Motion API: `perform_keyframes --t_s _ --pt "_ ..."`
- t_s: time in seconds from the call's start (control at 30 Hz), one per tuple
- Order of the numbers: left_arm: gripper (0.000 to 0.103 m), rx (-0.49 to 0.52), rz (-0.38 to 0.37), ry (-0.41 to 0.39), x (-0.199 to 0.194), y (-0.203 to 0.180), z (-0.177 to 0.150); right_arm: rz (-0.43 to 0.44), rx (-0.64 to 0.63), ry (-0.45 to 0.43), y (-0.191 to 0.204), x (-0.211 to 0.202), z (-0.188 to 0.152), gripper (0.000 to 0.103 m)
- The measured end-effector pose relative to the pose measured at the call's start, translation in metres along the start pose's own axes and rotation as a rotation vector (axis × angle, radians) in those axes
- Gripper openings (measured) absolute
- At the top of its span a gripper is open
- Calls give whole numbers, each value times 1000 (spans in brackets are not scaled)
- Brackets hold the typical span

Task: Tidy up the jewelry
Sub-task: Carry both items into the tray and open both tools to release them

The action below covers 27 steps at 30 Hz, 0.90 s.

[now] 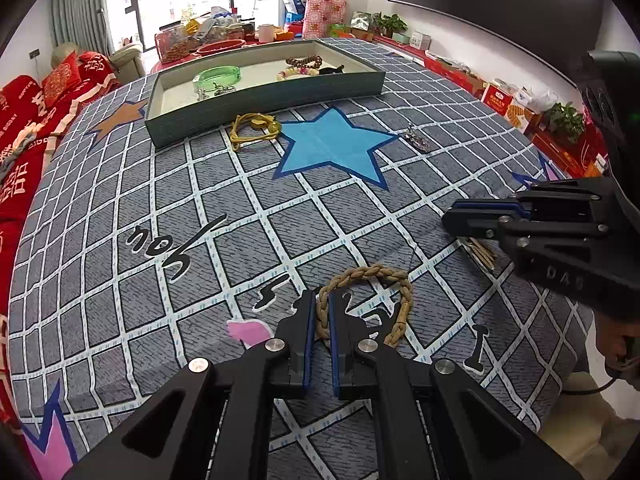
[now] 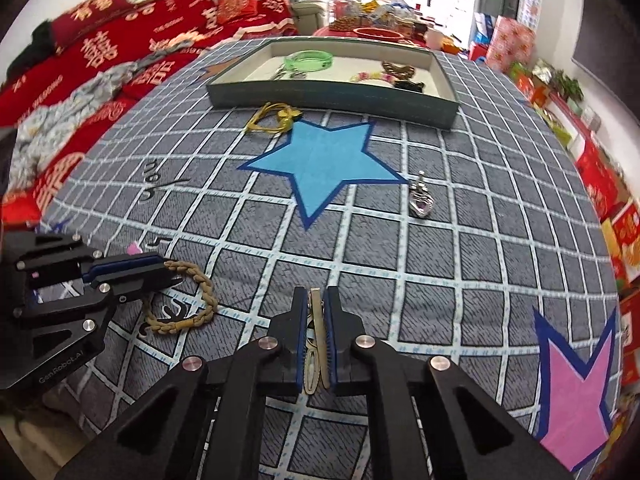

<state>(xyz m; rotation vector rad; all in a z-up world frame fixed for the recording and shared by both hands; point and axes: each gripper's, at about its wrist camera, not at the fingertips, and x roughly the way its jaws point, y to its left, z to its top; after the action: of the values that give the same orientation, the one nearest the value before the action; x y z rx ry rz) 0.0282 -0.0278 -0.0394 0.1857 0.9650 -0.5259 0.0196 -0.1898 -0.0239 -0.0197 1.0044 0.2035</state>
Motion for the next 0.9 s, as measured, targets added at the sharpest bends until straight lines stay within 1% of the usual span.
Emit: perform_keyframes --t_s 0.17,0.3,0.67,0.9 --pt "20 -25 -13 -23 -9 4 3 31 98 -18 -21 -9 1 9" --pt "20 -37 -19 -43 -15 7 9 46 144 -29 -31 -13 2 9" --pt "20 -55 -29 -94 -31 11 26 63 168 -77 -34 -28 16 9" --pt "20 -72 -10 -141 -40 23 46 75 175 -111 -39 -35 38 9"
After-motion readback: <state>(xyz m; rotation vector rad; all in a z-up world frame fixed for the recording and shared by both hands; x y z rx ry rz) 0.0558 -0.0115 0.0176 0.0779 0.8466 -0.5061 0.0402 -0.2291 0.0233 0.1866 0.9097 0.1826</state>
